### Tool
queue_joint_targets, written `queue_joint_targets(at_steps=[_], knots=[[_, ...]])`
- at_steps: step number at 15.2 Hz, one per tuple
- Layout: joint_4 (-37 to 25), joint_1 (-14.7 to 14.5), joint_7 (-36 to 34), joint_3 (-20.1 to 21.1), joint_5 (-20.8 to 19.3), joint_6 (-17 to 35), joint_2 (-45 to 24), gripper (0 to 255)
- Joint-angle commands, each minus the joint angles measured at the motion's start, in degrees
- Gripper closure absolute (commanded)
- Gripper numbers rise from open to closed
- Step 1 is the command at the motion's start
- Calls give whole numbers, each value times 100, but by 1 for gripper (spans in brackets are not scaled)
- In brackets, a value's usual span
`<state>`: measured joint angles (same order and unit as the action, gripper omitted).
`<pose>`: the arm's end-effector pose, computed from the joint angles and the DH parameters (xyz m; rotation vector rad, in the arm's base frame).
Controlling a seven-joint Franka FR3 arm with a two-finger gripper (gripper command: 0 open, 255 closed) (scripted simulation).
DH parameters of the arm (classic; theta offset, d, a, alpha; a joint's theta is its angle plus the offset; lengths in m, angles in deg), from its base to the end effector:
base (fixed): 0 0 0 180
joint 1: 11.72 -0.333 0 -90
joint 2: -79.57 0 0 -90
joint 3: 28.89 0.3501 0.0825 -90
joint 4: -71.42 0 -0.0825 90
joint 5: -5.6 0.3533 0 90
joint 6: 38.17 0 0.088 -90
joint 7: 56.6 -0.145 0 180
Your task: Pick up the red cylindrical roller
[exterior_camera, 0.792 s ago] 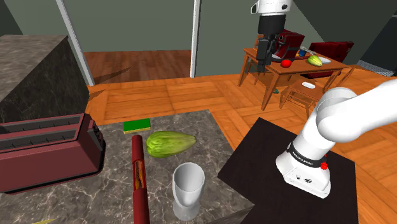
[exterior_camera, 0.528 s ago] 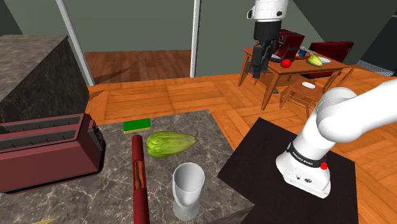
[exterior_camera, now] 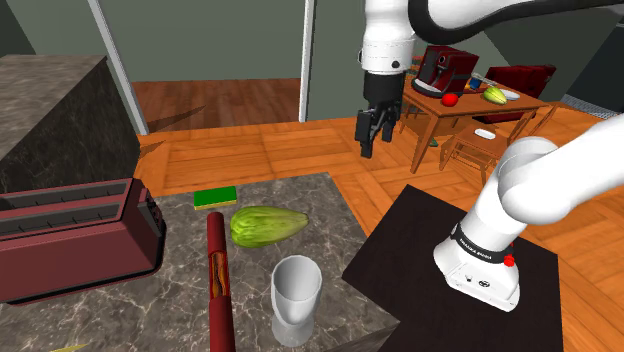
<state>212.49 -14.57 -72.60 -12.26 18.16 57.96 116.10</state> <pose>0.2629 0.1361 0.4882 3.1274 -0.0776 -0.2634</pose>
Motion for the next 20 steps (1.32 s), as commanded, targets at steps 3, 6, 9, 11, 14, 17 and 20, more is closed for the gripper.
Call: queue_joint_targets(at_steps=[3, 6, 9, 11, 14, 17, 20], knots=[[23, -43, -679, 542, 215, 642, -496, 0], [-76, -25, -1201, 951, 266, 1136, -1009, 0], [-252, 28, -1766, 1352, 192, 1621, -1608, 0], [-412, 83, -2177, 1612, 57, 1931, -2055, 0], [-712, 158, -2870, 1958, -309, 2357, -2800, 0], [-1091, 166, -3658, 2195, -879, 2700, -3626, 0], [-1556, 11, -4477, 2233, -1572, 2919, -4490, 0]])
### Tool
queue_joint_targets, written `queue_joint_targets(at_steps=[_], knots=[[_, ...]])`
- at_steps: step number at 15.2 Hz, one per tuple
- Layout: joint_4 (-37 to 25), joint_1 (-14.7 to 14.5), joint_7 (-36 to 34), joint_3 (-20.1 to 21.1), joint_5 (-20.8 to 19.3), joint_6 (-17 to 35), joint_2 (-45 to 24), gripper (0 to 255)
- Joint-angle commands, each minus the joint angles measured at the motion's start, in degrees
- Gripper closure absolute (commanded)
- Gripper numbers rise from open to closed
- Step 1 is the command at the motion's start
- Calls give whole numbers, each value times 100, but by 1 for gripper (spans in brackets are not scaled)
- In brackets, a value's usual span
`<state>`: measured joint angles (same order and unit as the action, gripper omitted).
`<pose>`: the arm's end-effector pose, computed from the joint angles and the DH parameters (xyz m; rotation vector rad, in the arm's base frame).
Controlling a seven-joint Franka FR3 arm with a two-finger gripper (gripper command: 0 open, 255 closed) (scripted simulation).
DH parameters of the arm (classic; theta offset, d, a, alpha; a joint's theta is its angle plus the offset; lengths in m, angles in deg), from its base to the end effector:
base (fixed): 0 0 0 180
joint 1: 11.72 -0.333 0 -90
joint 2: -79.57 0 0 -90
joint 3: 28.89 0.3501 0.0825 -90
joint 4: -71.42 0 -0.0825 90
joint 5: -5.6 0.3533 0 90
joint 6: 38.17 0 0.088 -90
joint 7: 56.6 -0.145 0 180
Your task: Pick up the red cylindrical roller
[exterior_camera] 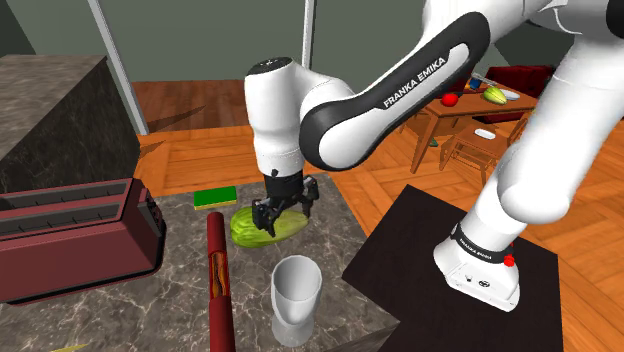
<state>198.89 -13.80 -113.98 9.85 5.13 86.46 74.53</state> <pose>0.3771 0.3225 0.3504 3.0485 -0.4336 -0.1758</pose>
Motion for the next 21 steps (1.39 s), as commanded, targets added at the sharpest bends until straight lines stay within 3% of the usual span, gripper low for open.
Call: queue_joint_targets(at_steps=[1, 8, 16, 21], knots=[[-370, -159, -597, -12, -498, 113, -615, 0], [-1842, -1083, -1944, -588, -1672, 121, -2399, 0], [-4132, -2116, -2668, -1256, -2229, -306, -4300, 0], [-4259, -2195, -2707, -1344, -2305, -161, -4569, 0]])
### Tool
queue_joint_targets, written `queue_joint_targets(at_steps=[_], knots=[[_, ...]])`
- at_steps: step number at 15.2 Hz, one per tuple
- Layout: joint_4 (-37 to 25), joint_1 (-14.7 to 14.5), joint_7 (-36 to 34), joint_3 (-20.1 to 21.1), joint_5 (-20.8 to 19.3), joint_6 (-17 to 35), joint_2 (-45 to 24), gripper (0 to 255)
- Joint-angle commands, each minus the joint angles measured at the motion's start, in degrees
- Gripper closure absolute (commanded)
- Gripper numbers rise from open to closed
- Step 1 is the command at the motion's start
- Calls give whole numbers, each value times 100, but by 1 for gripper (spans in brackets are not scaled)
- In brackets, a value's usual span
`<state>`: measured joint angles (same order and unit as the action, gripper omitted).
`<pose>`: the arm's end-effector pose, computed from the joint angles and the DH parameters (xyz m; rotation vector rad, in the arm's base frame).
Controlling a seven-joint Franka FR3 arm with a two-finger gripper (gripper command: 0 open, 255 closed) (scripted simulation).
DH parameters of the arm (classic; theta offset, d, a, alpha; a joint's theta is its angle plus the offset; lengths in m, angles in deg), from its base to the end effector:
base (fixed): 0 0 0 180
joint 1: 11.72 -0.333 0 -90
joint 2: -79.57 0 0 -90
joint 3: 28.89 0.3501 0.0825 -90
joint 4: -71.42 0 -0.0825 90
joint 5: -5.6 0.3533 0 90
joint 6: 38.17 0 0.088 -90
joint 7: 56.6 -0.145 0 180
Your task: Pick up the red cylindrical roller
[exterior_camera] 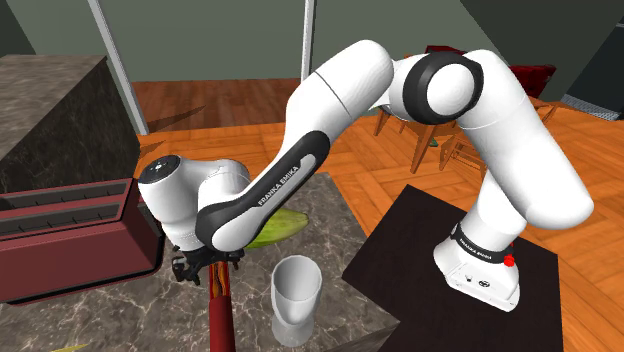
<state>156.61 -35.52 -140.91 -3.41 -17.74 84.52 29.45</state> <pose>0.5120 0.4718 0.1785 2.9466 -0.7326 -0.0999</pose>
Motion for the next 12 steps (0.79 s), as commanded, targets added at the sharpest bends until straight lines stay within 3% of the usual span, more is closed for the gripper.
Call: queue_joint_targets(at_steps=[1, 5, 6, 12], knots=[[-45, -35, -21, -36, -35, 72, -115, 0], [-89, -68, -37, -81, -77, 172, -257, 0], [-92, -74, -42, -84, -81, 181, -270, 255], [-102, -78, -41, -85, -82, 177, -276, 255]])
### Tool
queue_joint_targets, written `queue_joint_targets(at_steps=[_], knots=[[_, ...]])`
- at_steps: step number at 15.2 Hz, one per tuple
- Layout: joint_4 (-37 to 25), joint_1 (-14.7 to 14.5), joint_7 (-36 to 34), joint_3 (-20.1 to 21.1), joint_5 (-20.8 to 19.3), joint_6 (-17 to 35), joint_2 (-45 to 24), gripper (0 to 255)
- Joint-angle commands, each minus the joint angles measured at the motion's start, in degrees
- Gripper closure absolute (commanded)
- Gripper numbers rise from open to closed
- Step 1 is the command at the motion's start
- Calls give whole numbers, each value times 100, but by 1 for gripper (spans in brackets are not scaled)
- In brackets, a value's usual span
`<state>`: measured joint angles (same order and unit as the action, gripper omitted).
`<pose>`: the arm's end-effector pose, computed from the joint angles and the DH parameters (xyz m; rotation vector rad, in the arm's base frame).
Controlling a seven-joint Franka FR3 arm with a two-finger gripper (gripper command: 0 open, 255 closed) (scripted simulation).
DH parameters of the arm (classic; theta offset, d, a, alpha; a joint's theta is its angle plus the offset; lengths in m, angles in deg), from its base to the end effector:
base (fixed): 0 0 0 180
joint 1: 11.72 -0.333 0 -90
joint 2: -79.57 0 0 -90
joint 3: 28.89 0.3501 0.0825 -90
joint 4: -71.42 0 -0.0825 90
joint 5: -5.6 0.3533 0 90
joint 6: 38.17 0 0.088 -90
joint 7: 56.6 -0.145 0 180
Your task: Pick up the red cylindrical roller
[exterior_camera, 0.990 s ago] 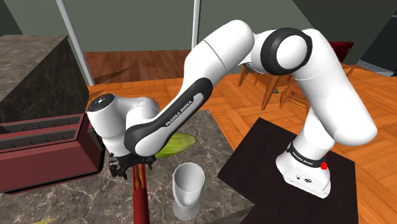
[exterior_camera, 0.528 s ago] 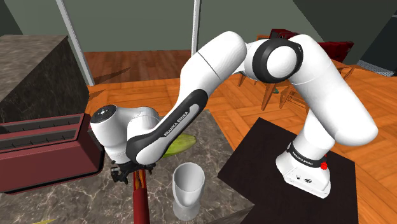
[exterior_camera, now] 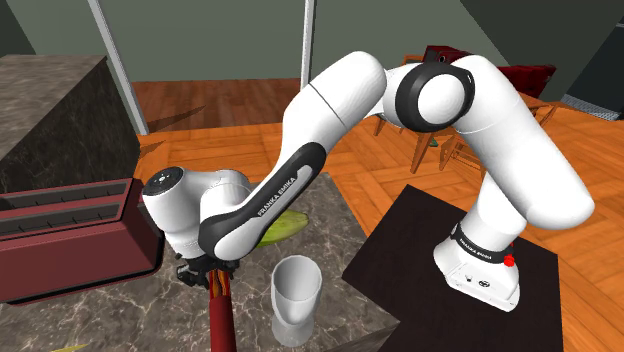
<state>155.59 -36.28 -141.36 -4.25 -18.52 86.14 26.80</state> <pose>0.5131 0.4743 0.1537 2.9451 -0.7347 -0.0991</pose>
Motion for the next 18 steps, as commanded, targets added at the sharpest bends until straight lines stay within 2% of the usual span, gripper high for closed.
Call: queue_joint_targets(at_steps=[1, 18], knots=[[-6, -4, 3, -2, -4, 15, -16, 255], [134, 179, 120, 256, 263, -626, 772, 255]])
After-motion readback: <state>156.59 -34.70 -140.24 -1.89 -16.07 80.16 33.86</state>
